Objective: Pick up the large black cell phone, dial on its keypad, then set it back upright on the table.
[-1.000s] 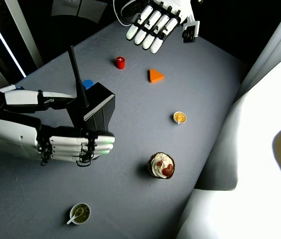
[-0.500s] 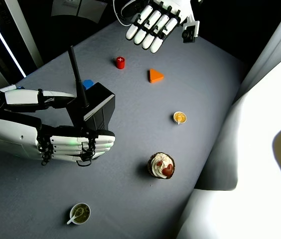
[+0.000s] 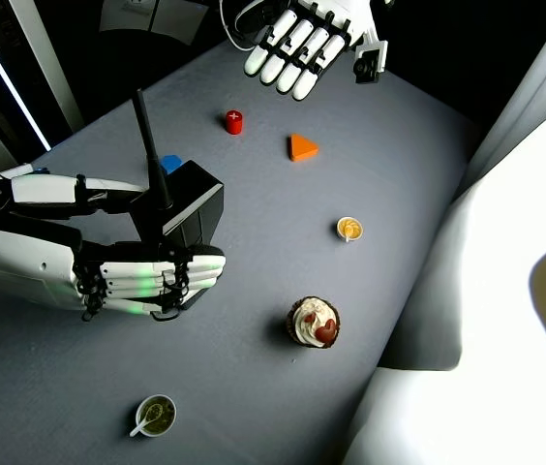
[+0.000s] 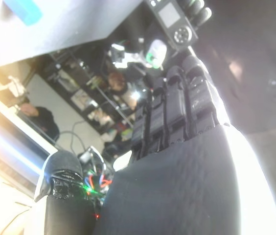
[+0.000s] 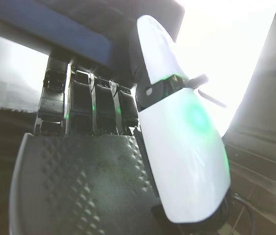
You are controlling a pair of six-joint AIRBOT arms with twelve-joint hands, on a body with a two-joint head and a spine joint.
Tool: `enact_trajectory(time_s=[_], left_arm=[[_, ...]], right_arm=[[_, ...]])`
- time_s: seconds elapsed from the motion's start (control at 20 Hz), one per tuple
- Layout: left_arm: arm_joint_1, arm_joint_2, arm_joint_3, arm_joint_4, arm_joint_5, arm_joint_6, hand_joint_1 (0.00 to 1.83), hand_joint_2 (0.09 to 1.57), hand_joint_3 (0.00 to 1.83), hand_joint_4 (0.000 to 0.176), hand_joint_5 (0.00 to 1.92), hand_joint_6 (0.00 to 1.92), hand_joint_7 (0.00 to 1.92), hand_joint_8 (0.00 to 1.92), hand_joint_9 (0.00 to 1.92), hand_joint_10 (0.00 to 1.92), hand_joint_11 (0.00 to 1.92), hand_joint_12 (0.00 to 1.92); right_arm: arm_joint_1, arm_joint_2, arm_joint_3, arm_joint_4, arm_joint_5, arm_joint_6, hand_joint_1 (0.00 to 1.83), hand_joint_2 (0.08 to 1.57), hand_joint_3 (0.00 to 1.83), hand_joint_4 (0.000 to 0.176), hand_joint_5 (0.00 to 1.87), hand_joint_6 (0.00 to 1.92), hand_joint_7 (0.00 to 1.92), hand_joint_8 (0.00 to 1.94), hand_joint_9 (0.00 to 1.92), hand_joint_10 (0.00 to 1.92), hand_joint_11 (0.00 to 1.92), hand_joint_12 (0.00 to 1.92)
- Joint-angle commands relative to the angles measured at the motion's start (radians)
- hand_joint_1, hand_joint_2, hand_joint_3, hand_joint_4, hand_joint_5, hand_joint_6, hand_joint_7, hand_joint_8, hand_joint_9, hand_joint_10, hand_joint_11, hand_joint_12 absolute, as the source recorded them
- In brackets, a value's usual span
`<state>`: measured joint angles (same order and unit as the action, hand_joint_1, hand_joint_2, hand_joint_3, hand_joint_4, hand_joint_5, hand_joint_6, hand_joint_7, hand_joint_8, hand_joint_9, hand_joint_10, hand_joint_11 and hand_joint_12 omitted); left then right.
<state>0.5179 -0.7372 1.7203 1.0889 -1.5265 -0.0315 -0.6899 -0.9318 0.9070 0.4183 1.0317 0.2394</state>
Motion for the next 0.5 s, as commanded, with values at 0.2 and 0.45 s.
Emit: enact_trajectory(time_s=[0.2, 0.45], left_arm=[[-0.022, 0.006, 0.001, -0.1, -0.071, -0.004, 0.0, 1.16, 0.0, 0.0, 0.11, 0.0, 0.09, 0.0, 0.08, 0.0, 0.0, 0.25], [-0.022, 0.006, 0.002, -0.102, -0.071, -0.005, 0.0, 1.15, 0.0, 0.0, 0.1, 0.0, 0.09, 0.0, 0.07, 0.0, 0.0, 0.2]], right_arm=[[0.012, 0.006, -0.002, -0.019, 0.113, 0.011, 1.67, 1.14, 0.0, 0.0, 0.76, 0.02, 0.87, 0.02, 0.76, 0.94, 0.6, 1.62], [0.012, 0.009, -0.002, -0.019, 0.113, 0.011, 1.49, 1.12, 0.0, 0.0, 0.93, 0.97, 0.93, 1.0, 0.9, 1.08, 0.79, 1.58]])
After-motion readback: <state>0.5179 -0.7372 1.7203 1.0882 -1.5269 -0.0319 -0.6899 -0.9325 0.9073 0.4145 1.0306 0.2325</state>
